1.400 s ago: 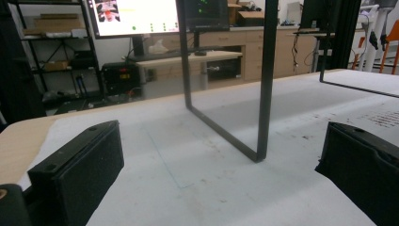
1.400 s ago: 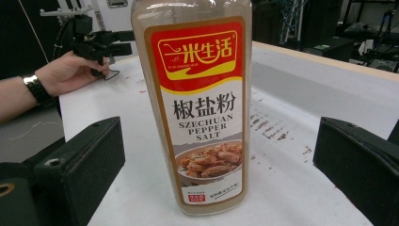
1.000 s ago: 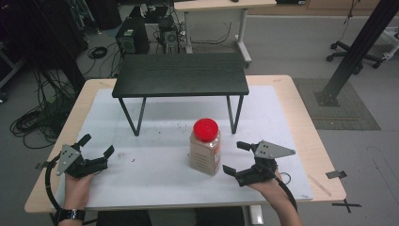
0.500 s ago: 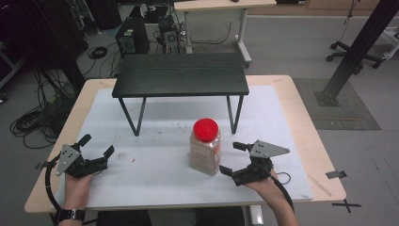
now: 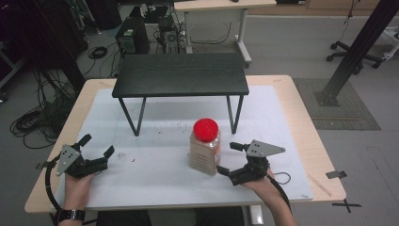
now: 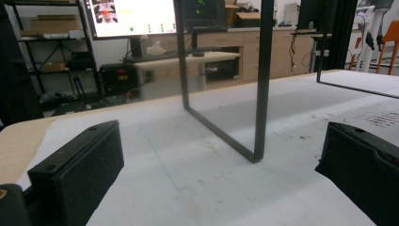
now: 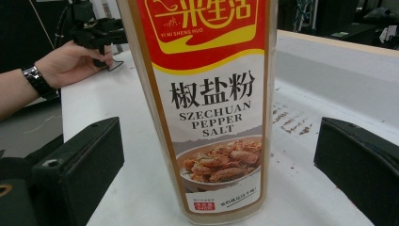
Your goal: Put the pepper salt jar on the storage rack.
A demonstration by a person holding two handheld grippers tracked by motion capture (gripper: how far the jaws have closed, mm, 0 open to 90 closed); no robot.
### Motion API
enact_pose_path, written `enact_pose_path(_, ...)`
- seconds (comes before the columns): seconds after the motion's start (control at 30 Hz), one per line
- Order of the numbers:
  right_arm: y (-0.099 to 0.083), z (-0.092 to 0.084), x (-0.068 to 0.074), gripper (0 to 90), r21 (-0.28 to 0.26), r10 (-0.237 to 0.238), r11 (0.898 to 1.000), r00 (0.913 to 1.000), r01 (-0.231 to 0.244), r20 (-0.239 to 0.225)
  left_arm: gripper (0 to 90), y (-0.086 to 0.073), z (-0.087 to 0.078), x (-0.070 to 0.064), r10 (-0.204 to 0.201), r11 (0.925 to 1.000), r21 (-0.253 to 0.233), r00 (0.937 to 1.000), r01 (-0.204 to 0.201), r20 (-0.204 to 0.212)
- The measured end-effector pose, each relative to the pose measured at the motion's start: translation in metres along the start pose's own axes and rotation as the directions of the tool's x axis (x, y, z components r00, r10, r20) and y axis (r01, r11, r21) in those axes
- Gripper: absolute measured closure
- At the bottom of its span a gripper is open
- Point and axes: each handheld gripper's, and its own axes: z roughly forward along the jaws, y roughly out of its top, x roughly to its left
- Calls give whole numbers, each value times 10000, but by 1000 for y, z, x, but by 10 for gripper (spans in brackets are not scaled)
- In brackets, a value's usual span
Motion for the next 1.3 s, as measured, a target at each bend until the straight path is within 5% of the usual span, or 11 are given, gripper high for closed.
enact_pose_path(0.8, -3, 8, -1, 13, 64, 30, 10000, 9998, -29, -202, 3, 0, 0, 0, 22, 10000, 4, 10000, -22, -7)
enact_pose_path(1.3, -4, 28, 0, 0, -80, 68, 9999, 9994, -71, -347, 4, 0, 0, 0, 16, 10000, -5, 10000, -16, 16)
